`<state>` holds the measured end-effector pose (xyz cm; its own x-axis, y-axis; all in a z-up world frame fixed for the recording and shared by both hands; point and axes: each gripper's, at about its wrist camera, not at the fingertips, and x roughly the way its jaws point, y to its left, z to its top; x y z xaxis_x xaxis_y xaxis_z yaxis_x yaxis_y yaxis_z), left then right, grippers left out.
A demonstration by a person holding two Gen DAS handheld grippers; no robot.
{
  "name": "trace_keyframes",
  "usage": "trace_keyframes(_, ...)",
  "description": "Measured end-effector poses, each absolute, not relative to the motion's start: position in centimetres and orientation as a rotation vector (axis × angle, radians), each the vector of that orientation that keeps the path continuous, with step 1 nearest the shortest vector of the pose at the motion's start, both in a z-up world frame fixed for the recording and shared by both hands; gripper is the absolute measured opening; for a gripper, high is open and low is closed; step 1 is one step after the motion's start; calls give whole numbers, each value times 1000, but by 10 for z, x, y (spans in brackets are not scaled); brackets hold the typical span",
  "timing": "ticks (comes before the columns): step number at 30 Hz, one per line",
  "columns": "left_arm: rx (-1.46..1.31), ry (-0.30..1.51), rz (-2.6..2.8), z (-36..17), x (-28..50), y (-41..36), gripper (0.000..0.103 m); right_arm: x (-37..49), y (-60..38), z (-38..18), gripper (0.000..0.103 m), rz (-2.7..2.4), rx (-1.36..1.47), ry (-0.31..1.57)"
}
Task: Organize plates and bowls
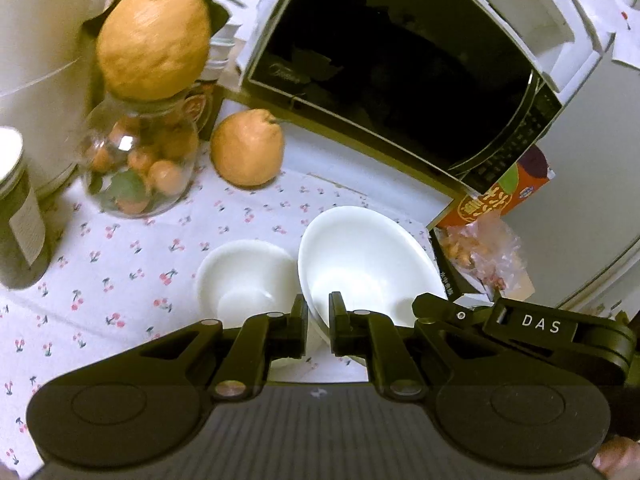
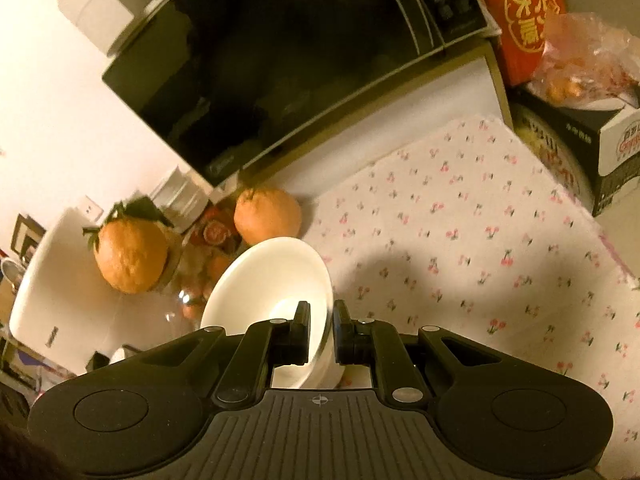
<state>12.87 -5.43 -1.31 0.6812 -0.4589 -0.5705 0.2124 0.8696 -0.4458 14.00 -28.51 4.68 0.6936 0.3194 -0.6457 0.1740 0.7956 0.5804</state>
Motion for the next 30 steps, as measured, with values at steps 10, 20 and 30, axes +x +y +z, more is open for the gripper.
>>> trace_keyframes(10, -361, 767, -348, -20, 134, -43, 9, 147, -266, 39, 12, 88, 648, 840)
trace_keyframes(20, -264, 789, -277, -35, 143, -46, 11, 161, -246, 25, 14, 61, 597, 867)
trace_keyframes(30, -183, 798, -231, -41, 149, -48, 12, 169, -231, 14, 15, 54, 536, 901)
